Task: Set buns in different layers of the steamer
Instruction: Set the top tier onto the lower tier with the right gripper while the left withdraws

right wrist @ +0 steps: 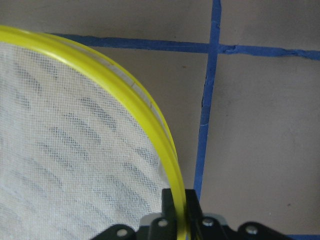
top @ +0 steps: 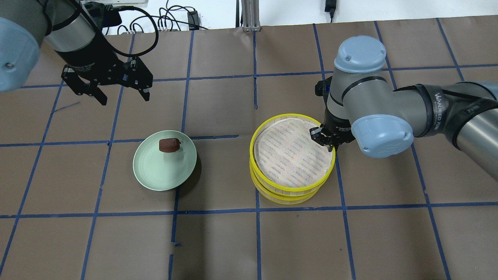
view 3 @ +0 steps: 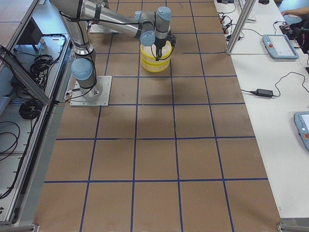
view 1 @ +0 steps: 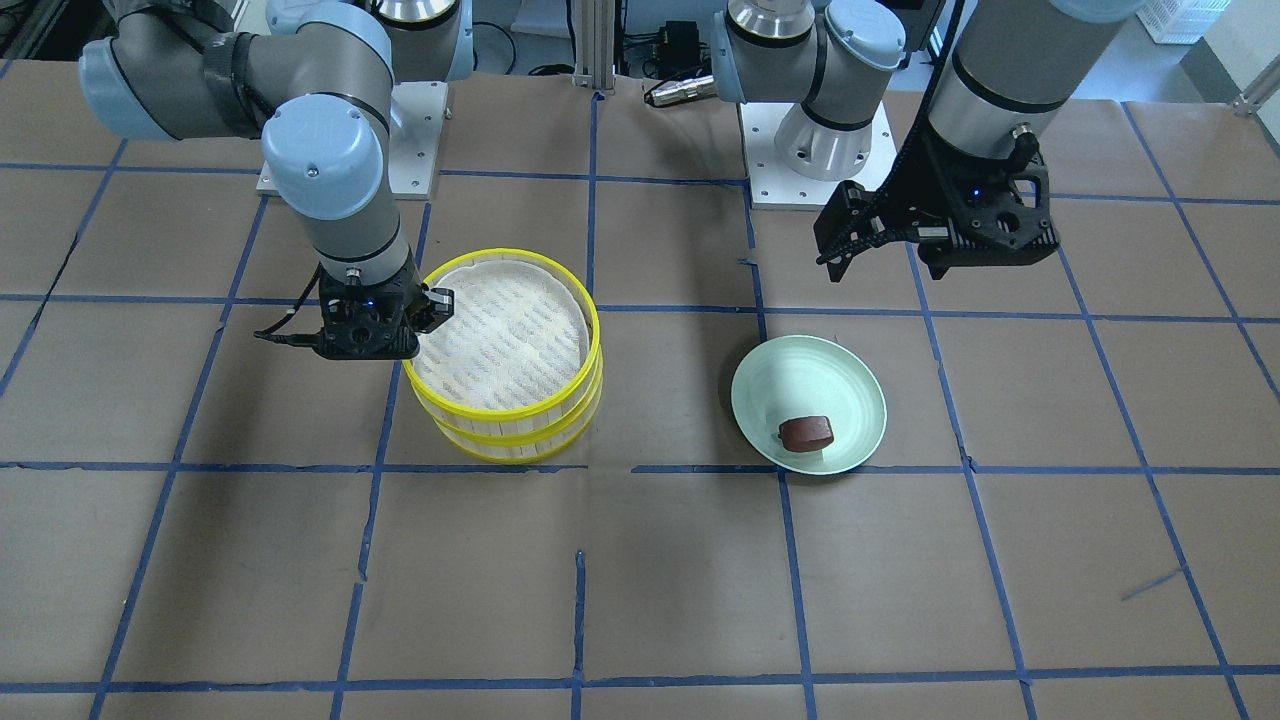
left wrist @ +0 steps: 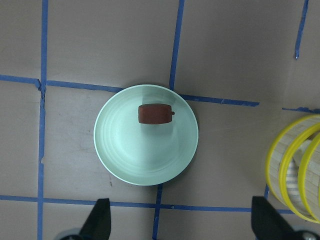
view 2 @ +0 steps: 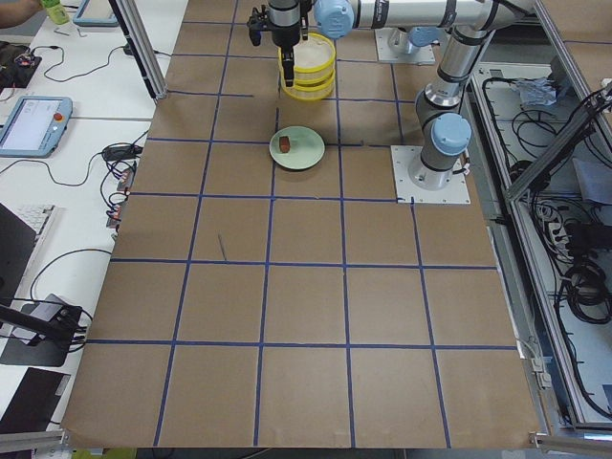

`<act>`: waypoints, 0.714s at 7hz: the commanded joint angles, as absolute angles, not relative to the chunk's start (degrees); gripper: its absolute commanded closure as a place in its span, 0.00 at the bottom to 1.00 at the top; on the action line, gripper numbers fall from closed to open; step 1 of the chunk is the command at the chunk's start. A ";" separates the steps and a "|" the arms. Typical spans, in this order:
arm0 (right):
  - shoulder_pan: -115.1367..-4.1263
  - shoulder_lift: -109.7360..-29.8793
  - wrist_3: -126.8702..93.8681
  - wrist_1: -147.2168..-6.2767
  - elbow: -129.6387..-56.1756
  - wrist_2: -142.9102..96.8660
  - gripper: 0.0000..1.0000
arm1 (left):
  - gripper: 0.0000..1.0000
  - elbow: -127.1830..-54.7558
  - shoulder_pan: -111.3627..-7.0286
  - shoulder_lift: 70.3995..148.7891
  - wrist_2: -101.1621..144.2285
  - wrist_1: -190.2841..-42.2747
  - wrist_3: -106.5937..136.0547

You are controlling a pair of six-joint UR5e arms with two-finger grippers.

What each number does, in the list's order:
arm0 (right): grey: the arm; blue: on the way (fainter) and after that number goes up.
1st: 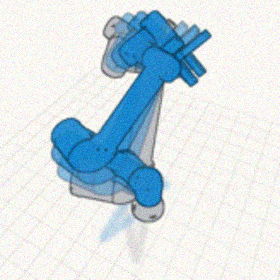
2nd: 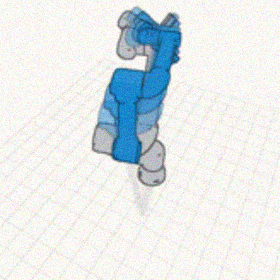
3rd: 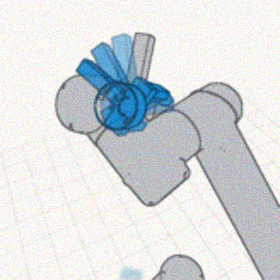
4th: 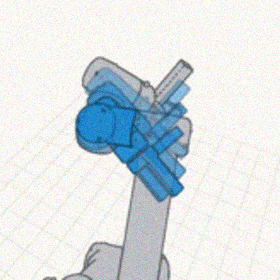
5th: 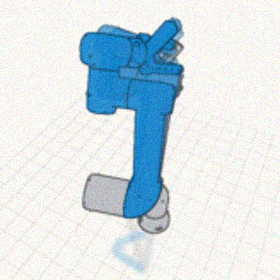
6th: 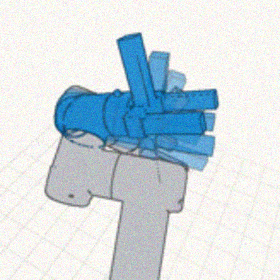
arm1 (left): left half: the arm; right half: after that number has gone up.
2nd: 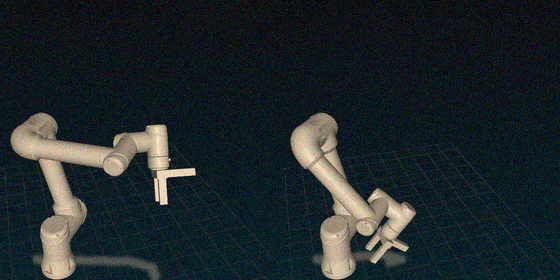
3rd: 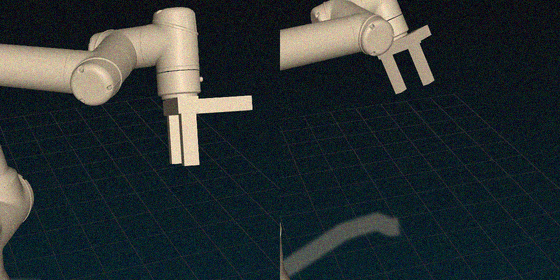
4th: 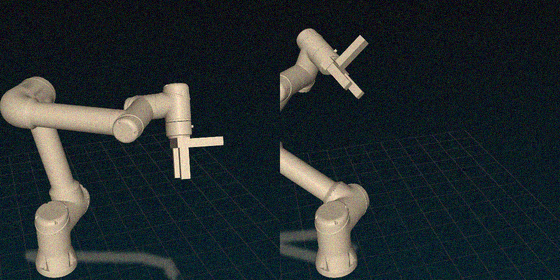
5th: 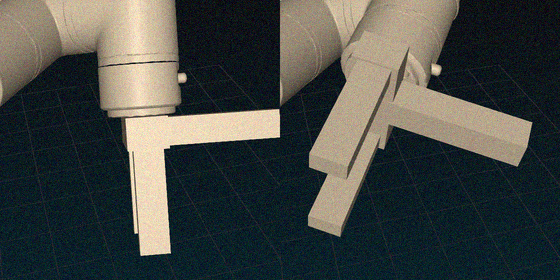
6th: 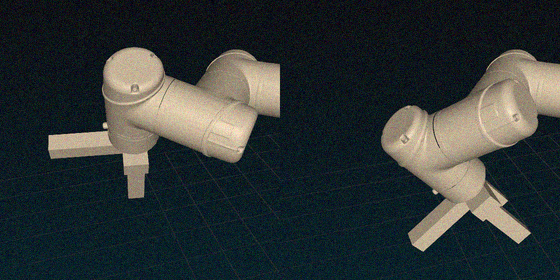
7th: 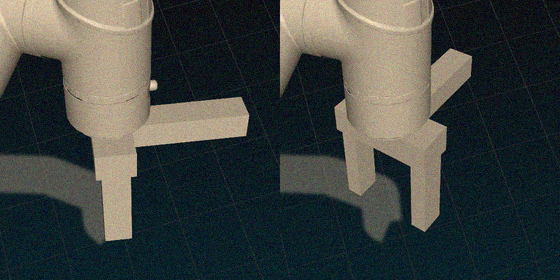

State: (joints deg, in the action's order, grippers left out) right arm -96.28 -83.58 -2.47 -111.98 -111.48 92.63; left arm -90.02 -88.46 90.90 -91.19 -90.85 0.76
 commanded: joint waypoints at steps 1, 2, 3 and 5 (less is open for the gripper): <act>-96.50 -83.06 -2.37 -112.32 -111.71 92.72 0.94 | 0.00 -90.35 -89.65 90.79 -92.55 -90.62 0.62; -96.59 -83.06 -2.37 -113.28 -112.41 92.55 0.94 | 0.00 -90.35 -89.65 90.79 -92.46 -90.62 0.62; -96.50 -83.06 -2.37 -113.81 -112.76 92.64 0.94 | 0.00 -90.35 -89.65 90.53 -92.81 -90.70 0.09; -96.59 -83.06 -2.29 -113.99 -112.85 92.64 0.94 | 0.00 -90.44 -89.65 90.53 -92.90 -91.14 0.09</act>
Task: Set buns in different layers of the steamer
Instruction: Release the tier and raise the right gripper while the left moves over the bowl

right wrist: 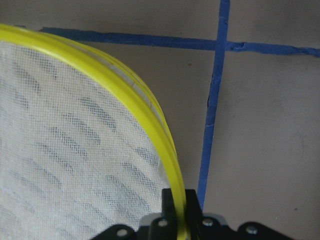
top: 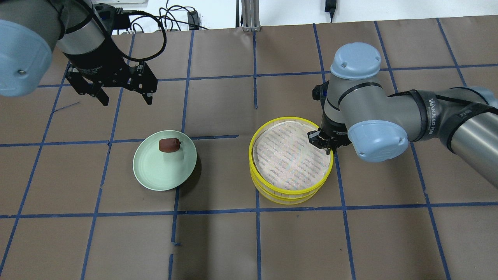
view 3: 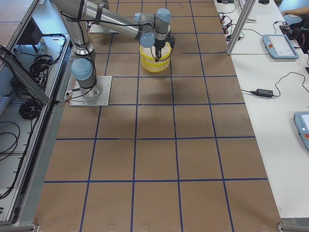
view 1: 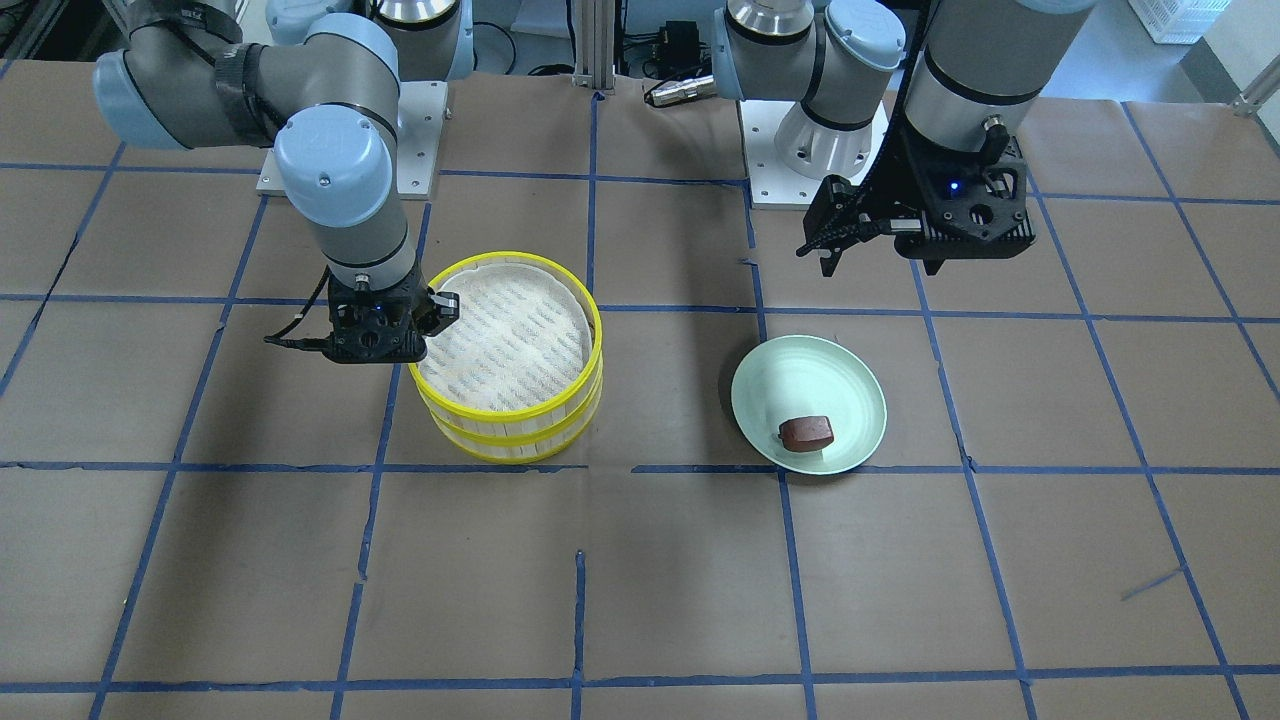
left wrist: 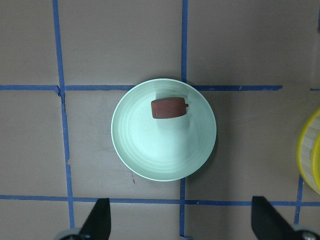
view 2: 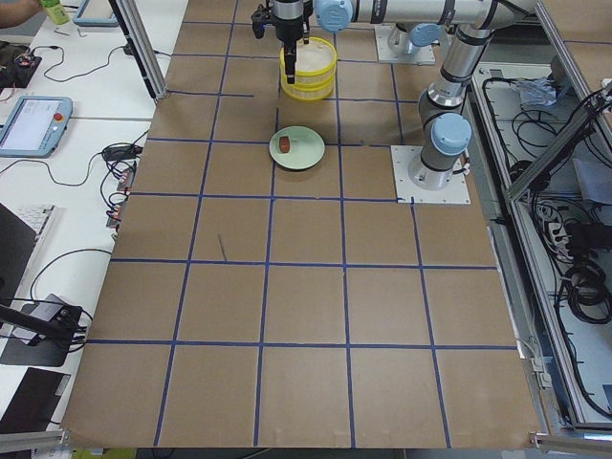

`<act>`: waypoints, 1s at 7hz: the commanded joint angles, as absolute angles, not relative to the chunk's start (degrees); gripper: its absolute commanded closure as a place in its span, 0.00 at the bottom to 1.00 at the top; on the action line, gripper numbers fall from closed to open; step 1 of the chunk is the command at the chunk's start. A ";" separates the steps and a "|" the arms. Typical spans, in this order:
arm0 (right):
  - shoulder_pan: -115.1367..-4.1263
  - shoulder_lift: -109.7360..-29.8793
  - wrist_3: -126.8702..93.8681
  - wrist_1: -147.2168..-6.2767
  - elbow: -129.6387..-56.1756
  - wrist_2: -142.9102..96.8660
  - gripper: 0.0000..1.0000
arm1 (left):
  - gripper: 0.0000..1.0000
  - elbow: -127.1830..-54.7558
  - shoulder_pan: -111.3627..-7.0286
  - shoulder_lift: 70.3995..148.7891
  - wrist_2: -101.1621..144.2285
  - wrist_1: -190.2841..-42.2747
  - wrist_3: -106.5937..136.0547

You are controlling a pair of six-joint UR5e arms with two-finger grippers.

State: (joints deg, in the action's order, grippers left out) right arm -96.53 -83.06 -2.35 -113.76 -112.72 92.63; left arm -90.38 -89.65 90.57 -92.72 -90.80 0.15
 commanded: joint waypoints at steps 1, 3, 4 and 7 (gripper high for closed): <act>-96.68 -83.06 -2.29 -114.17 -112.85 92.64 0.94 | 0.00 -91.05 -89.65 90.53 -92.81 -91.40 0.52; -96.68 -83.06 -2.29 -114.26 -112.85 92.64 0.94 | 0.00 -91.67 -89.74 90.26 -92.81 -90.97 0.53; -96.68 -83.06 -2.29 -114.26 -113.29 92.72 0.92 | 0.00 -91.76 -89.65 90.26 -92.81 -90.88 0.61; -96.68 -82.97 -1.67 -113.82 -113.64 92.72 0.01 | 0.00 -91.76 -89.65 90.26 -92.81 -90.79 0.53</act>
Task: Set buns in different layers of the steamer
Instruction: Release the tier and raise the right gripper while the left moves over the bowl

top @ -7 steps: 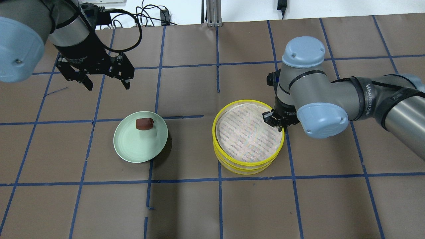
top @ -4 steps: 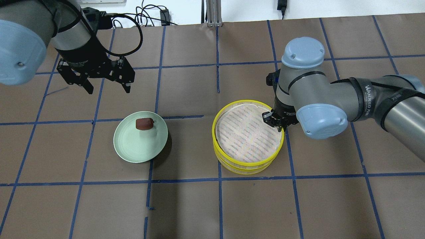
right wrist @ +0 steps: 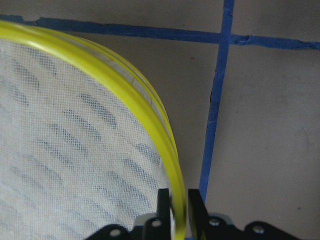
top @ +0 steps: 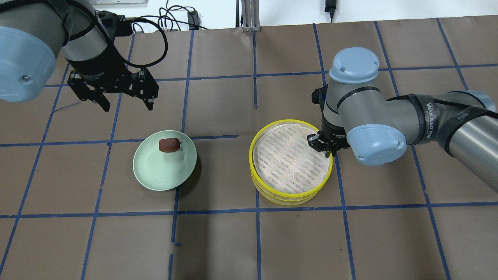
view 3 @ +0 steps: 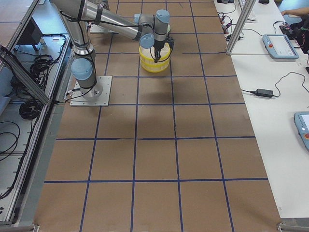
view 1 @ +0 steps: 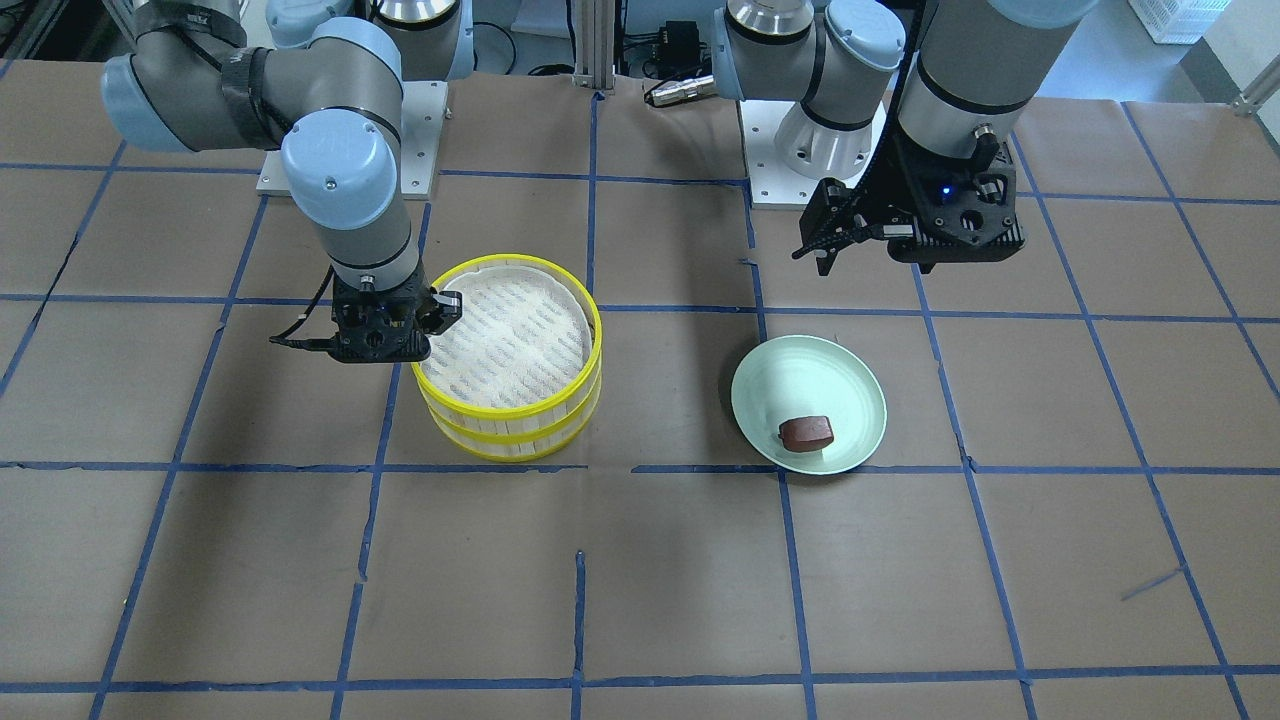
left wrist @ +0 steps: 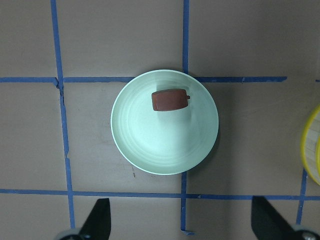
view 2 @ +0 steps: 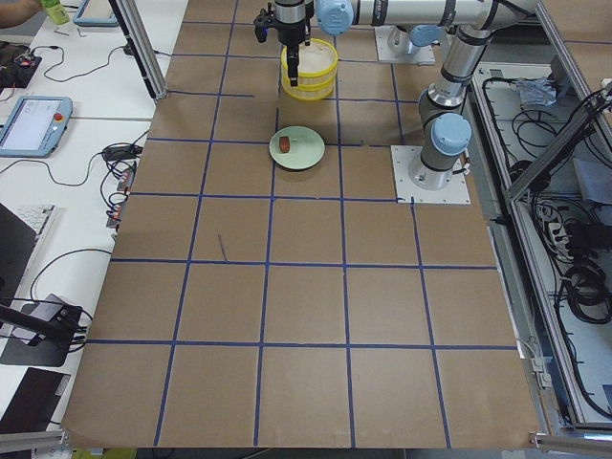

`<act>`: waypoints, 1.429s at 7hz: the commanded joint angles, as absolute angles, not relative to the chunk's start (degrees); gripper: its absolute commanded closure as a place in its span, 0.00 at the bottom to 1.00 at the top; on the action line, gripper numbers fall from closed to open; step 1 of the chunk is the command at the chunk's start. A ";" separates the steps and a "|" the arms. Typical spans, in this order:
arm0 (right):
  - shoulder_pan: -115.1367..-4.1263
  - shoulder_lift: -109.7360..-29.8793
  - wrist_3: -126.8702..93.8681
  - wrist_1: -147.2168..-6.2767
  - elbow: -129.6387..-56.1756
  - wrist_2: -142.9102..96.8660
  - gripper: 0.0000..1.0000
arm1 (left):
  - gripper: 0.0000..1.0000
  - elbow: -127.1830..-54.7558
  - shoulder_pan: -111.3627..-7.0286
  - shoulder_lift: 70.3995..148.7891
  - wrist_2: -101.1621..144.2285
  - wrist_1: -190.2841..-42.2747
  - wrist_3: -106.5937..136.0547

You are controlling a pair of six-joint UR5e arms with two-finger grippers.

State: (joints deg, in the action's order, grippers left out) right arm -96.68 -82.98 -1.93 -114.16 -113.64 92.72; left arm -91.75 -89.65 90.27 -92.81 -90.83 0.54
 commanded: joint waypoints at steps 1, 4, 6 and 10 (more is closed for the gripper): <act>-96.59 -83.14 -1.50 -113.82 -112.86 92.64 0.00 | 0.00 -91.76 -89.65 90.26 -92.81 -90.79 0.61; -94.58 -87.43 -1.84 -100.09 -99.29 91.50 0.00 | 0.00 -92.80 -89.56 92.18 -91.68 -89.39 0.36; -92.64 -88.68 -2.54 -88.55 -88.03 91.23 0.03 | 0.01 -99.72 -89.65 95.26 -88.51 -78.17 0.96; -92.99 -88.77 -4.84 -88.42 -86.49 90.97 0.00 | 0.01 -106.59 -89.38 106.83 -89.12 -60.54 0.97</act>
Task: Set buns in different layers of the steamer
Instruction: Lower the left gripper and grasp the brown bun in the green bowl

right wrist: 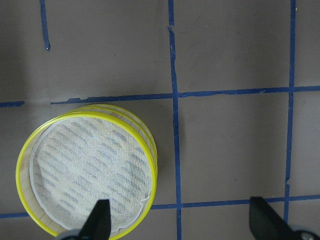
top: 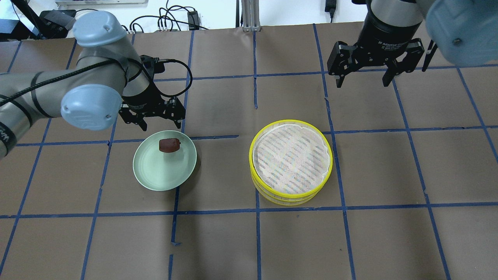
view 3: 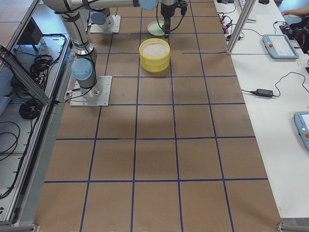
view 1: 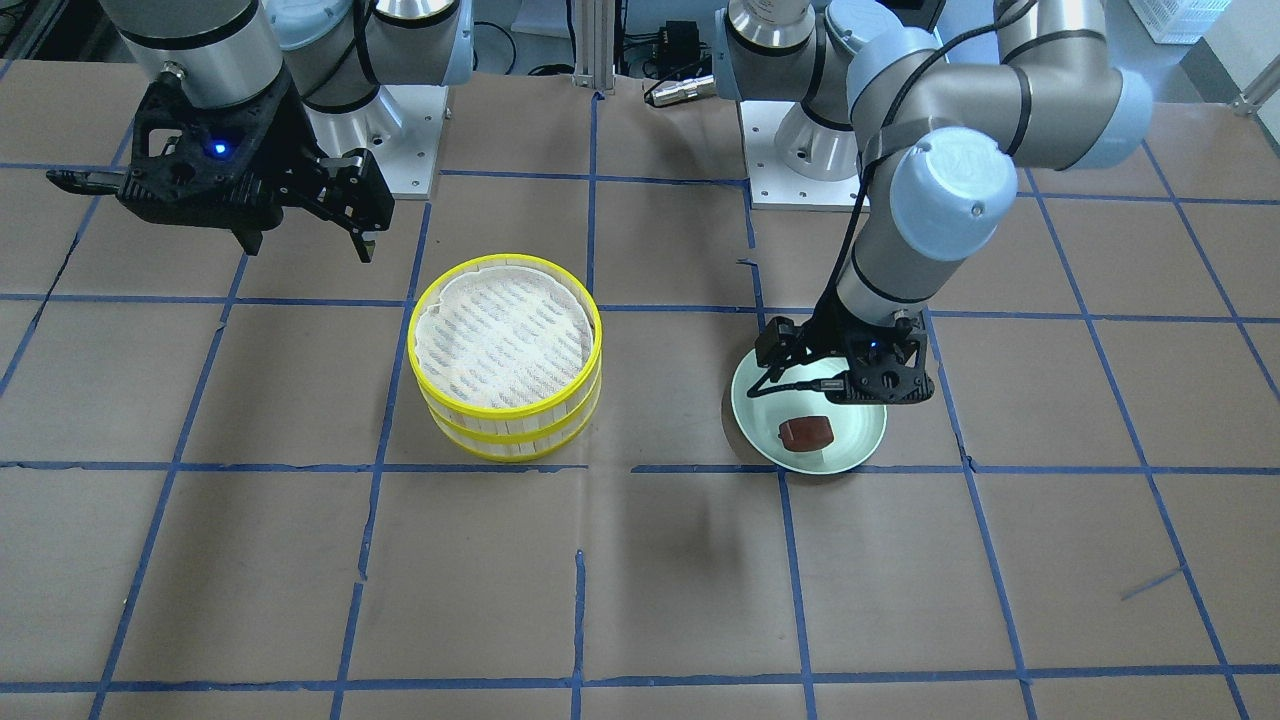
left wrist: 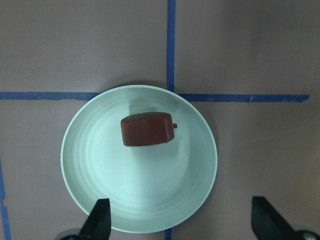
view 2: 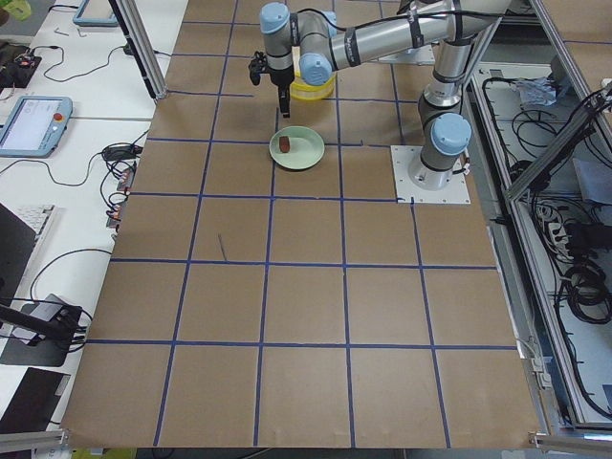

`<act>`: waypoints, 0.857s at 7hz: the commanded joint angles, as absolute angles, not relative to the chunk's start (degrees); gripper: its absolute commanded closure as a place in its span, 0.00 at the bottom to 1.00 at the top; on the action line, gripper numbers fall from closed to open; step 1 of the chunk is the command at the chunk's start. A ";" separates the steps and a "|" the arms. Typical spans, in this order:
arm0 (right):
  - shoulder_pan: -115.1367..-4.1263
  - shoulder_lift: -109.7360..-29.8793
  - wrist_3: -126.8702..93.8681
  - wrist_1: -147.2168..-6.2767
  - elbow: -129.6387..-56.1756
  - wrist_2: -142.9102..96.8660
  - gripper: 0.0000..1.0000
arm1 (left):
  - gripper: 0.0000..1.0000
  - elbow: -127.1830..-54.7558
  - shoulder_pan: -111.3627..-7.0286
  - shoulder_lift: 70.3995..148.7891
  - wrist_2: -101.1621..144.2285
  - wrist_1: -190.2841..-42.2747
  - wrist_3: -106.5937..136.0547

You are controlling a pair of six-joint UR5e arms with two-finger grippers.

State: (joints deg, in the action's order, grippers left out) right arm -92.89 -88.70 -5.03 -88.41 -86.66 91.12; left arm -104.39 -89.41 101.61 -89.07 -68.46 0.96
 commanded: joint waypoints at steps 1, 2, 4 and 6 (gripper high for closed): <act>-92.90 -88.68 -4.83 -88.50 -86.14 91.05 0.00 | 0.01 -108.61 -89.38 108.79 -89.47 -55.86 0.97; -92.03 -88.68 -5.10 -88.59 -86.31 90.79 0.04 | 0.01 -109.24 -88.78 108.81 -91.65 -55.46 0.97; -91.84 -88.68 -4.83 -88.51 -86.48 90.88 0.02 | 0.02 -109.34 -86.67 109.16 -91.85 -55.20 0.18; -91.85 -88.68 -4.83 -88.51 -86.57 90.88 0.02 | 0.03 -109.60 -86.57 109.77 -91.06 -55.20 0.70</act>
